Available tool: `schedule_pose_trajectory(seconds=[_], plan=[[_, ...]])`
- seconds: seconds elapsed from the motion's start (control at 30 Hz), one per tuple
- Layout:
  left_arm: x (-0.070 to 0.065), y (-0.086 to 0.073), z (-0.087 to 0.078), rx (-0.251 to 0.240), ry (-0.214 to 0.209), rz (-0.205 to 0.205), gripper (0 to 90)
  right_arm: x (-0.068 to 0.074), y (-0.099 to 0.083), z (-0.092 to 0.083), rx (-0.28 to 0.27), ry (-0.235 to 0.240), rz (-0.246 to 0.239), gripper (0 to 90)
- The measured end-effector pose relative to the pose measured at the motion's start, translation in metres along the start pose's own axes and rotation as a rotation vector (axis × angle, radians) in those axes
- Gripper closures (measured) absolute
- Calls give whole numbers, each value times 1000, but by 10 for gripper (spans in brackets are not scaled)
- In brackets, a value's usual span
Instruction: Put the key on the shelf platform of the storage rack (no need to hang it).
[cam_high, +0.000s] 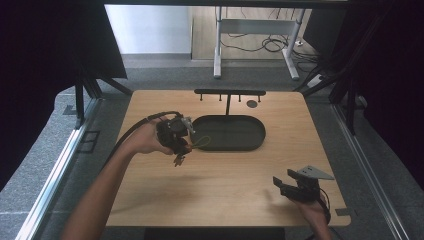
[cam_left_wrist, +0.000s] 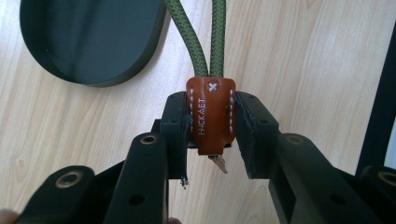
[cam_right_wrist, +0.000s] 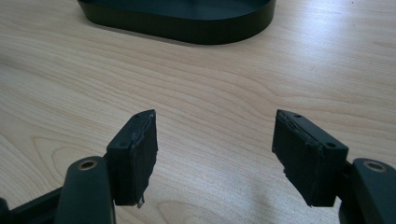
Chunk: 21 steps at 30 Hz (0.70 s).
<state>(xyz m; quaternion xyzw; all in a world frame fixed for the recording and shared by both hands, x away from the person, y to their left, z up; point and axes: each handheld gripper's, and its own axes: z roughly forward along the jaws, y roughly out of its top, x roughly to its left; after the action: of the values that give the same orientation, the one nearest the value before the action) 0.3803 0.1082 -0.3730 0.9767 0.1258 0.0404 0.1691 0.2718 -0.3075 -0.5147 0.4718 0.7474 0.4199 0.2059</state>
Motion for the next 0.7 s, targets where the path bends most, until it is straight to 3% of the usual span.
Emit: schedule_pose_trajectory(seconds=[0.7], plan=[[11, 20, -10, 22, 16, 8, 667, -1, 0, 0, -1, 1, -1, 313]])
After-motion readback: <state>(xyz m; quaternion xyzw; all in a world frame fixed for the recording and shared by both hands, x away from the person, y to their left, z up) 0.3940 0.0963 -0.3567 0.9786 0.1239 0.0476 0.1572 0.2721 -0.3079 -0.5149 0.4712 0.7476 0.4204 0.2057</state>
